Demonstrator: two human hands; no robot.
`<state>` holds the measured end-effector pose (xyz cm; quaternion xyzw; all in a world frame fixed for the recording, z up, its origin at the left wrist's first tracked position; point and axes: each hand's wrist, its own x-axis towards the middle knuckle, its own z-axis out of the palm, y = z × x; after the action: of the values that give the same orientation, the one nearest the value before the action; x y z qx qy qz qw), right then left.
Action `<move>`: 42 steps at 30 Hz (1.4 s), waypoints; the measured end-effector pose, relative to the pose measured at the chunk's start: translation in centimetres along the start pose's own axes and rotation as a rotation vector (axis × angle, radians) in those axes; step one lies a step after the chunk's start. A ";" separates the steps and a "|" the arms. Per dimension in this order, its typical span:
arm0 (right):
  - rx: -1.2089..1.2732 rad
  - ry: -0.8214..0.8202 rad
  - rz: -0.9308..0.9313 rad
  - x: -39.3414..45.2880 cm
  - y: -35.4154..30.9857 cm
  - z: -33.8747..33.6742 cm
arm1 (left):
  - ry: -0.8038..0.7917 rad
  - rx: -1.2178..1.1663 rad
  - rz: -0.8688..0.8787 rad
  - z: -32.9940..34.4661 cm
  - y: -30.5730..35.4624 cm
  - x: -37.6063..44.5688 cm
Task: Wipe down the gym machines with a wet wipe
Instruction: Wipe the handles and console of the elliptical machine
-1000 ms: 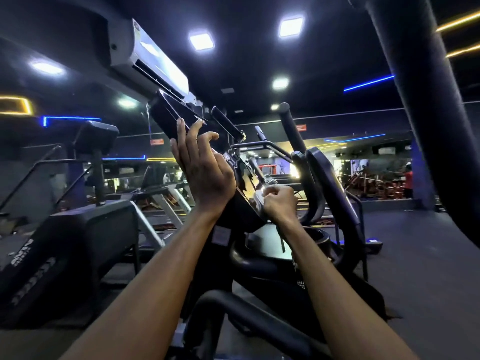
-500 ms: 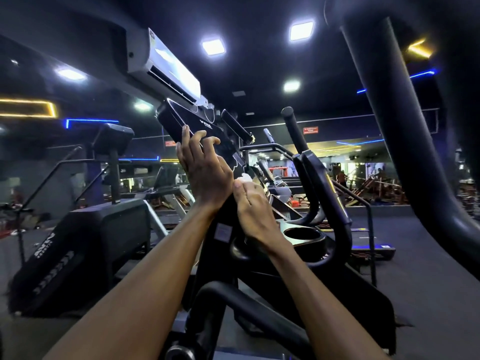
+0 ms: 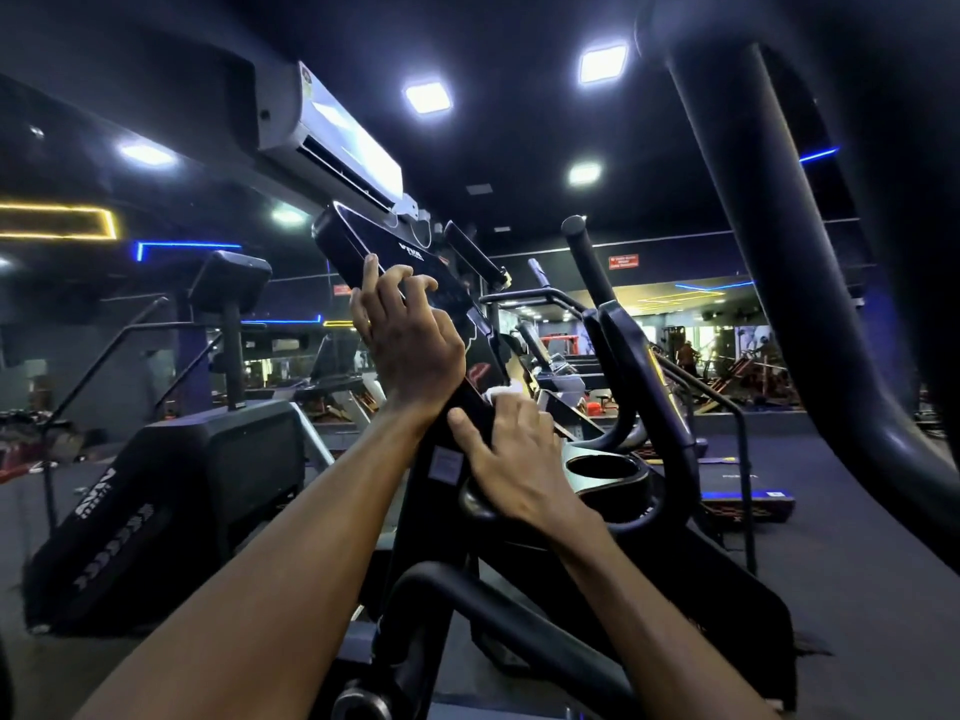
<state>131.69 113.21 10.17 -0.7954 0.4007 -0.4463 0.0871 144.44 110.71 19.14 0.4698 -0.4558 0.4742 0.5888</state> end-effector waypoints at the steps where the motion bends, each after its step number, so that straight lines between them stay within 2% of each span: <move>1: 0.001 0.013 -0.030 -0.2 -0.5 -0.1 | -0.001 0.019 0.003 0.1 0.0 0.0; 3: 0.036 -0.001 -0.068 1.2 -1.6 -0.9 | 0.000 0.053 0.003 0.2 -0.2 0.3; 6: 0.084 -0.106 -0.019 3.0 -1.0 -1.4 | -0.049 0.102 0.029 0.0 -0.2 0.6; 9: 0.102 -0.106 0.013 0.7 0.3 -0.7 | -0.110 0.158 0.066 -0.5 -0.8 1.3; 13: 0.143 -0.146 -0.125 1.1 -1.8 -0.9 | -0.081 0.186 0.118 -0.7 -2.0 3.3; 15: 0.208 -0.187 -0.125 3.0 -2.4 -1.4 | -0.069 0.169 0.128 -0.8 -2.6 4.7; 19: 0.227 -0.192 -0.001 3.1 -0.5 -0.7 | -0.081 0.164 0.078 -1.0 -3.6 7.6; 24: 0.184 -0.106 -0.162 3.0 -3.5 -0.1 | -0.248 0.172 -0.053 0.2 -4.2 8.3; 28: 0.204 -0.144 -0.124 5.8 -3.2 -0.6 | -0.228 0.159 -0.030 0.2 -4.6 8.0; 31: 0.210 -0.128 -0.045 3.5 -1.0 0.2 | -0.220 0.167 -0.021 0.0 -4.8 8.2; 34: 0.232 -0.138 -0.148 3.4 -3.0 -0.6 | -0.137 0.125 -0.006 0.3 -5.0 8.0; 37: 0.303 -0.217 -0.231 6.4 -5.2 -1.7 | -0.071 0.054 -0.011 0.4 -5.2 8.1; 40: 0.297 -0.242 -0.122 7.3 -3.6 -1.2 | -0.064 0.021 -0.014 0.1 -5.1 8.0; 42: 0.249 -0.197 -0.120 6.0 -2.2 -0.4 | -0.073 0.006 -0.013 0.3 -5.0 7.9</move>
<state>134.25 110.50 15.32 -0.8408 0.2837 -0.4168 0.1972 150.40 110.85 26.31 0.4914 -0.4726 0.4544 0.5734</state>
